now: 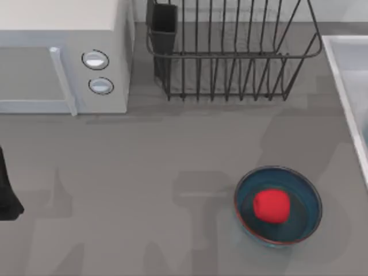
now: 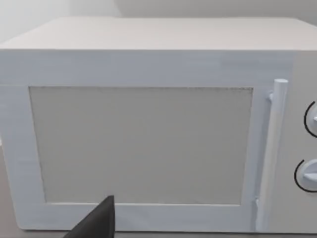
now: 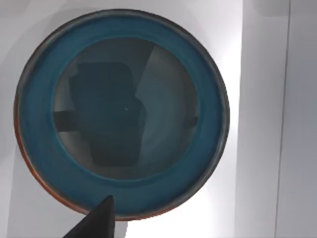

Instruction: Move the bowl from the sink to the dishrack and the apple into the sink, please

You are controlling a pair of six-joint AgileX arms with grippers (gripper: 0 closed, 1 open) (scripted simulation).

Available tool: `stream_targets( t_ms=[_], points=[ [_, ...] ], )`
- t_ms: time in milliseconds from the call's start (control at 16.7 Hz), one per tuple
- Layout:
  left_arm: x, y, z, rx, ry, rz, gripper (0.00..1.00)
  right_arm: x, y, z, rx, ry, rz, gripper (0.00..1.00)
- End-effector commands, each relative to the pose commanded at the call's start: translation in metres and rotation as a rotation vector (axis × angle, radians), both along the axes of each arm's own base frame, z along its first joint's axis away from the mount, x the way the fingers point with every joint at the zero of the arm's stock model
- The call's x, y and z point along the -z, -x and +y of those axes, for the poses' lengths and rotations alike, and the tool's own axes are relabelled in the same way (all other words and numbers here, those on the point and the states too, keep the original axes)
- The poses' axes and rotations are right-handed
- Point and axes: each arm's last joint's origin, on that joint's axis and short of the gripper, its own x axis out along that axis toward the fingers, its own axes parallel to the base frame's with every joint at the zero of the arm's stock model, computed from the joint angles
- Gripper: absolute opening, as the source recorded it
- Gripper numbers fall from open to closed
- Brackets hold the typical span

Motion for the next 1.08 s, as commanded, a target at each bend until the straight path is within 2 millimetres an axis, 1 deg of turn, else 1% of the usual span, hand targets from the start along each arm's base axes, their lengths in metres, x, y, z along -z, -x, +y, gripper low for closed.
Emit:
stream_targets(
  t_ms=[120, 180, 300, 360, 720, 780, 900, 1080],
  points=[
    [0.0, 0.0, 0.0, 0.0, 0.0, 0.0, 1.0, 0.026, -0.01, -0.012, 0.0, -0.022, 0.061, 1.0],
    [0.0, 0.0, 0.0, 0.0, 0.0, 0.0, 1.0, 0.036, -0.013, -0.016, -0.001, -0.031, 0.083, 1.0],
    [0.0, 0.0, 0.0, 0.0, 0.0, 0.0, 1.0, 0.049, -0.016, -0.021, -0.001, -0.042, 0.111, 1.0],
    [0.0, 0.0, 0.0, 0.0, 0.0, 0.0, 1.0, 0.052, -0.017, -0.022, -0.001, -0.045, 0.117, 1.0],
    [0.0, 0.0, 0.0, 0.0, 0.0, 0.0, 1.0, 0.054, -0.018, -0.019, -0.005, -0.045, 0.119, 1.0],
    [0.0, 0.0, 0.0, 0.0, 0.0, 0.0, 1.0, 0.06, -0.019, -0.02, -0.003, -0.046, 0.12, 1.0],
    [0.0, 0.0, 0.0, 0.0, 0.0, 0.0, 1.0, 0.08, -0.022, -0.022, -0.001, -0.046, 0.12, 1.0],
    [0.0, 0.0, 0.0, 0.0, 0.0, 0.0, 1.0, 0.123, -0.027, -0.023, -0.001, -0.042, 0.11, 1.0]
  ],
)
